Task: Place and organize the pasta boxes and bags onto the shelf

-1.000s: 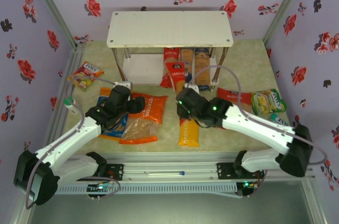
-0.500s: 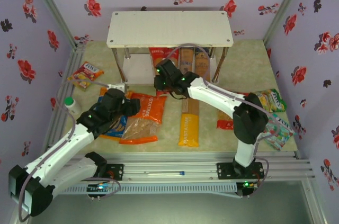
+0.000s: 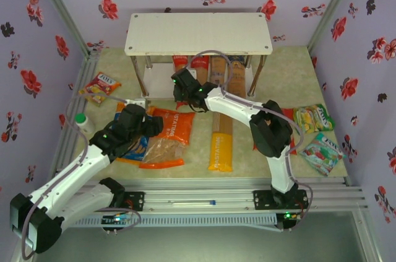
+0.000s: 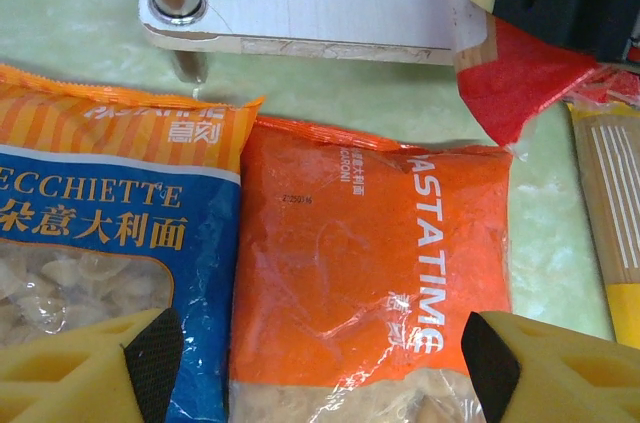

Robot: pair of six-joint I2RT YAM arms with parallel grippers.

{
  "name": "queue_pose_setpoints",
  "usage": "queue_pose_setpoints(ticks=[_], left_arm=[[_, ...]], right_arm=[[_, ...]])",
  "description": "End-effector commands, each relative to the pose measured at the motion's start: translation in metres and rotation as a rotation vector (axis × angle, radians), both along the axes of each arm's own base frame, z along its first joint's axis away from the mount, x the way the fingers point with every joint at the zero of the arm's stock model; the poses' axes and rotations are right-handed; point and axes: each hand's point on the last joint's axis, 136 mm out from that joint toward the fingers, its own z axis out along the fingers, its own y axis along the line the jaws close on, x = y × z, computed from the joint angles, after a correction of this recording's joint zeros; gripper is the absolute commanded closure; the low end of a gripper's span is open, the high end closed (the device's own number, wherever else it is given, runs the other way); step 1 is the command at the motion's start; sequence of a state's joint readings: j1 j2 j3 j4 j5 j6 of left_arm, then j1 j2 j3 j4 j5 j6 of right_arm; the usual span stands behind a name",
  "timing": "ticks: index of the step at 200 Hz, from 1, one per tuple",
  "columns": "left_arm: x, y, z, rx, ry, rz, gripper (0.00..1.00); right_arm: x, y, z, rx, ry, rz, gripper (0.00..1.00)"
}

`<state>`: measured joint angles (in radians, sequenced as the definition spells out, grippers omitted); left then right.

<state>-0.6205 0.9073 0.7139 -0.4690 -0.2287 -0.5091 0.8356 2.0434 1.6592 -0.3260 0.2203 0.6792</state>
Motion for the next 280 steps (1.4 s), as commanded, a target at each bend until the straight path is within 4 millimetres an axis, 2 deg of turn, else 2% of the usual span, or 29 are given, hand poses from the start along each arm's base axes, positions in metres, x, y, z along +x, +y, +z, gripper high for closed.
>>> queue_pose_setpoints(ticks=[1, 27, 76, 103, 133, 165, 203, 244, 280], left_arm=[[0.002, 0.006, 0.011, 0.016, -0.021, 0.014, 0.22], [0.002, 0.006, 0.01, 0.017, -0.018, 0.014, 0.22], [-0.002, 0.009, 0.009, 0.02, -0.012, 0.016, 0.21], [-0.002, 0.009, 0.009, 0.021, -0.012, 0.016, 0.19], [-0.002, 0.01, 0.008, 0.022, -0.011, 0.017, 0.19], [-0.003, 0.01, 0.008, 0.023, -0.01, 0.015, 0.19], [-0.002, 0.012, 0.003, 0.027, -0.007, 0.026, 0.2], [0.004, 0.012, -0.005, 0.016, -0.018, 0.047, 0.21], [0.008, 0.009, -0.009, 0.018, -0.001, 0.05, 0.31]], right_arm=[[0.04, 0.011, 0.064, 0.088, -0.213, -0.066, 0.97], [0.044, 0.014, 0.051, 0.074, -0.194, -0.071, 0.81], [0.043, 0.007, 0.026, 0.071, -0.136, -0.114, 0.79], [0.043, 0.008, 0.02, 0.086, -0.121, -0.116, 0.63], [0.044, 0.008, 0.014, 0.087, -0.107, -0.122, 0.62], [0.046, 0.007, 0.006, 0.108, -0.078, -0.126, 0.56], [0.043, 0.011, 0.019, 0.121, -0.106, -0.078, 0.54], [0.035, 0.004, 0.038, 0.124, -0.179, -0.023, 0.53], [0.017, -0.01, 0.049, 0.08, -0.181, 0.024, 0.52]])
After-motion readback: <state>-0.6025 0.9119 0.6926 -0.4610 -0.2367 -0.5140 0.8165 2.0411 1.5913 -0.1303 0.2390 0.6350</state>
